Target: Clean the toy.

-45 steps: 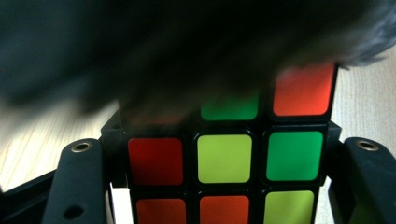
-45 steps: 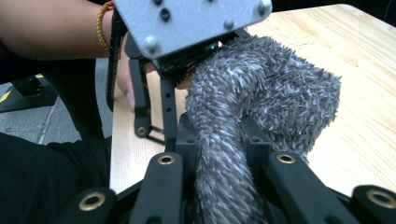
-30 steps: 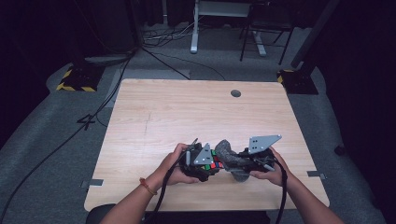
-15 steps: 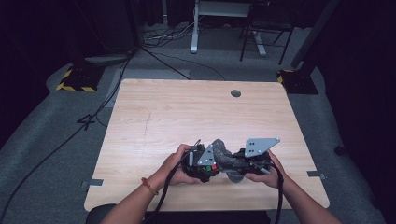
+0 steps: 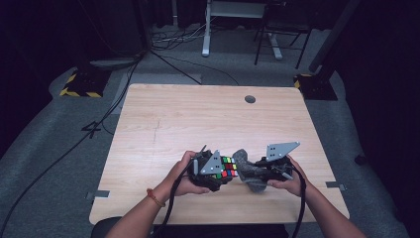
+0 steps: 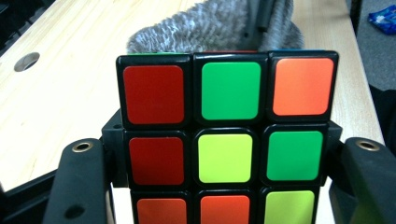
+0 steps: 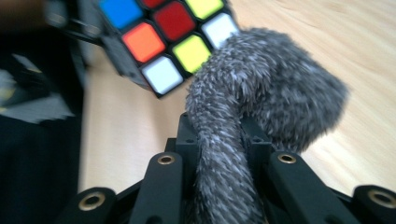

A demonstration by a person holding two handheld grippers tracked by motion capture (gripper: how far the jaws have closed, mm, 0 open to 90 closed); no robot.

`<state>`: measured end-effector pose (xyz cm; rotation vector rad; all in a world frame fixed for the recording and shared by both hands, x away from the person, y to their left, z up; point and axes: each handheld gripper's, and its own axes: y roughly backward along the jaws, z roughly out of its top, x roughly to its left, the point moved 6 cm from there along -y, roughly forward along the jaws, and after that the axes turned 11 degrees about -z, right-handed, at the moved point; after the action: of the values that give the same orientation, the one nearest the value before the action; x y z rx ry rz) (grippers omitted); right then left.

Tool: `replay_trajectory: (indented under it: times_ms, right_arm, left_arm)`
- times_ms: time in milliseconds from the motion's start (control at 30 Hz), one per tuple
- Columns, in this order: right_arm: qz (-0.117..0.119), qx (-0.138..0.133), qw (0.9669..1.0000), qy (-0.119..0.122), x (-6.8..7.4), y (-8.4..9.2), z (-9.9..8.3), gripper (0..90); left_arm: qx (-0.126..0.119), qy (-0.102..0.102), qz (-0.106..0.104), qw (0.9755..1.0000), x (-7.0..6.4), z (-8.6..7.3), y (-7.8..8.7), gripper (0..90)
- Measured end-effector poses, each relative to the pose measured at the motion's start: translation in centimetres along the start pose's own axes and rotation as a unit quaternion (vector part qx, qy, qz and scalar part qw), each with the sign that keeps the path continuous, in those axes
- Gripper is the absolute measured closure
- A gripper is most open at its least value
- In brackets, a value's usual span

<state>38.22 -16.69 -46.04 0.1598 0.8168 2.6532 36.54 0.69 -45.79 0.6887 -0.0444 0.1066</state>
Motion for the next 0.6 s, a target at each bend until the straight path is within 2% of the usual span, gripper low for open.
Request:
replay_trajectory:
  times_ms: [67,100,233,333,367,433,600]
  right_arm:
    - [0.028,-0.023,0.9993,0.002,0.5,0.2,0.4,74.5]
    - [0.04,-0.034,0.9986,0.0,0.6,0.4,0.6,74.6]
    - [0.057,-0.051,0.9971,-0.003,1.0,0.4,0.7,74.7]
    - [0.076,-0.084,0.9934,-0.013,1.3,0.5,1.3,74.9]
    - [0.079,-0.087,0.993,-0.01,1.6,0.6,1.5,74.9]
    - [0.066,-0.08,0.9946,0.012,2.2,0.5,1.7,74.9]
    - [0.043,-0.075,0.996,0.019,2.1,0.6,1.7,74.8]
  left_arm:
    - [-0.003,-0.006,-0.001,1.0,-0.1,0.0,0.1,33.2]
    - [-0.009,-0.001,-0.007,0.9999,-0.1,0.0,0.2,33.2]
    - [-0.009,0.0,-0.019,0.9998,-0.1,-0.3,-0.1,32.9]
    - [0.014,-0.004,-0.018,0.9997,-0.3,-0.6,-0.8,32.8]
    - [0.019,-0.005,-0.018,0.9996,-0.4,-0.6,-1.1,32.9]
    - [0.028,-0.009,-0.016,0.9994,-0.4,-0.6,-1.2,32.9]
    - [0.027,-0.007,-0.006,0.9996,-0.2,-0.4,-1.0,33.2]
